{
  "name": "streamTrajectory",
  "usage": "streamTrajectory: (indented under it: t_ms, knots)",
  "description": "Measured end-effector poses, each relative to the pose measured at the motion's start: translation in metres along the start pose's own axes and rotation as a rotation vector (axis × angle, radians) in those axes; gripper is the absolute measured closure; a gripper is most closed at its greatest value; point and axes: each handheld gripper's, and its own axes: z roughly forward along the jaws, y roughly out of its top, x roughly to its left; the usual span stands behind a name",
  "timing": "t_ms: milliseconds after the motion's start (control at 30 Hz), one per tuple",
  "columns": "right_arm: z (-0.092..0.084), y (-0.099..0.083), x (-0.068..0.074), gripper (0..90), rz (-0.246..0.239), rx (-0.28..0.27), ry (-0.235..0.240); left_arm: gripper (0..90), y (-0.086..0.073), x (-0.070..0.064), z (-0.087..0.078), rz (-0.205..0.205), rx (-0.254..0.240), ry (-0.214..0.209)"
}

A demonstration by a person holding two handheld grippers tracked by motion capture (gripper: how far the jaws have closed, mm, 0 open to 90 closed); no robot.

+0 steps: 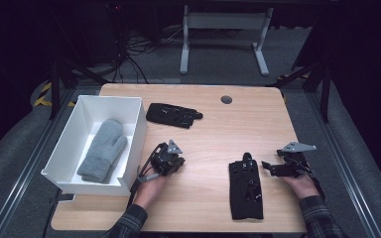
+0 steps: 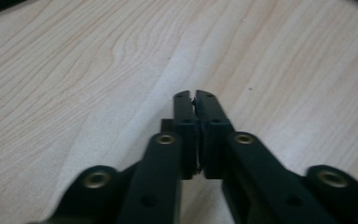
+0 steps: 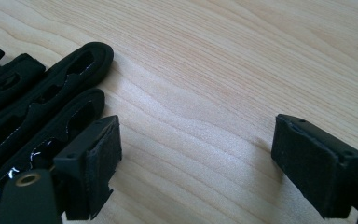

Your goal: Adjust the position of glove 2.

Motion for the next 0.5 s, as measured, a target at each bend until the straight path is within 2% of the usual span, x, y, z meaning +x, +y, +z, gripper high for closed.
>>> streamTrajectory:
  t_ms: [133, 200, 267, 333, 400, 433, 467, 500]
  knots:
    - [0.000, 0.000, 0.000, 16.4, 0.000, 0.000, 0.000, 90.0, 0.013, 0.012, 0.001, -0.031, -0.009, 0.024]
    - [0.000, 0.000, 0.000, 16.4, 0.000, 0.000, 0.000, 90.0, 0.016, 0.017, 0.003, -0.052, -0.038, 0.034]
    - [0.000, 0.000, 0.000, 16.5, 0.000, 0.000, 0.000, 90.0, 0.022, 0.023, 0.008, -0.052, -0.027, 0.052]
    - [0.000, 0.000, 0.000, 16.4, 0.000, 0.000, 0.000, 90.0, 0.026, 0.029, 0.011, -0.062, -0.053, 0.064]
    - [0.000, 0.000, 0.000, 16.4, 0.000, 0.000, 0.000, 90.0, 0.030, 0.034, 0.015, -0.067, -0.039, 0.074]
    - [0.000, 0.000, 0.000, 16.4, 0.000, 0.000, 0.000, 90.0, 0.033, 0.038, 0.018, -0.065, -0.052, 0.087]
    - [0.000, 0.000, 0.000, 16.4, 0.000, 0.000, 0.000, 90.0, 0.035, 0.041, 0.020, -0.074, -0.063, 0.086]
    - [0.000, 0.000, 0.000, 16.5, 0.000, 0.000, 0.000, 90.0, 0.038, 0.045, 0.022, -0.082, -0.054, 0.083]
